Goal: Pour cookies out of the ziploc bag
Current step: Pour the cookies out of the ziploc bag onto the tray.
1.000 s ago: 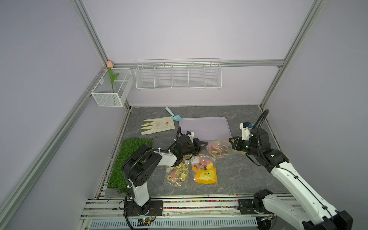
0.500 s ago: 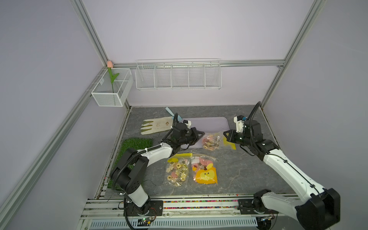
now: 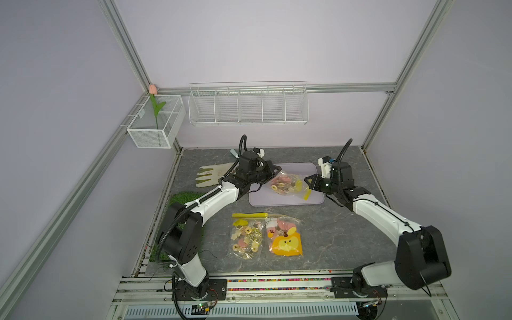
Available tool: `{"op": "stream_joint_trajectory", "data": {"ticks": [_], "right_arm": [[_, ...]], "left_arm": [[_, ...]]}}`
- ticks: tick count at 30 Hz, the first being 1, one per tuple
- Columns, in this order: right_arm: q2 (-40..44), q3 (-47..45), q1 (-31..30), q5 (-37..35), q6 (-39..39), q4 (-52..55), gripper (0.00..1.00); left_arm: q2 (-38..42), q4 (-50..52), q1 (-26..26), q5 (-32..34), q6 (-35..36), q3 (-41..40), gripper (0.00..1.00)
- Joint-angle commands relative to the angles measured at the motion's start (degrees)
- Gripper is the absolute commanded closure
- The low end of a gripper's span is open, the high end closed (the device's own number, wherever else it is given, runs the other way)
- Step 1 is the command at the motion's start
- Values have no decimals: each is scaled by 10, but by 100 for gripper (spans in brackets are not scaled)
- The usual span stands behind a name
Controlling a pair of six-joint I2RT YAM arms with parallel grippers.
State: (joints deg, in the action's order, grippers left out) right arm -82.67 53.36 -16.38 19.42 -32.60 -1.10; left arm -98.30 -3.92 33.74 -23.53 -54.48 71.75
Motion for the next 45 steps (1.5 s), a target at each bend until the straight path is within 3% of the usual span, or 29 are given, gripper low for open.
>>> {"op": "stream_joint_trajectory", "data": {"ticks": [1,8,39,45], "right_arm": [[-41,-2,20,47,-14,-65,94],[-99,12,35,88,-30,-94,94],[-234,124,42,58,-19,-70,94],[-238,132,43,71,-15,-60,91]], "left_arm": [[-11,32,-4,21,44,27,100],[-27,63,-5,29,76,70,100],[-137,152,-7,21,174,275,100],[-148,142,-7,3,179,279,100]]}}
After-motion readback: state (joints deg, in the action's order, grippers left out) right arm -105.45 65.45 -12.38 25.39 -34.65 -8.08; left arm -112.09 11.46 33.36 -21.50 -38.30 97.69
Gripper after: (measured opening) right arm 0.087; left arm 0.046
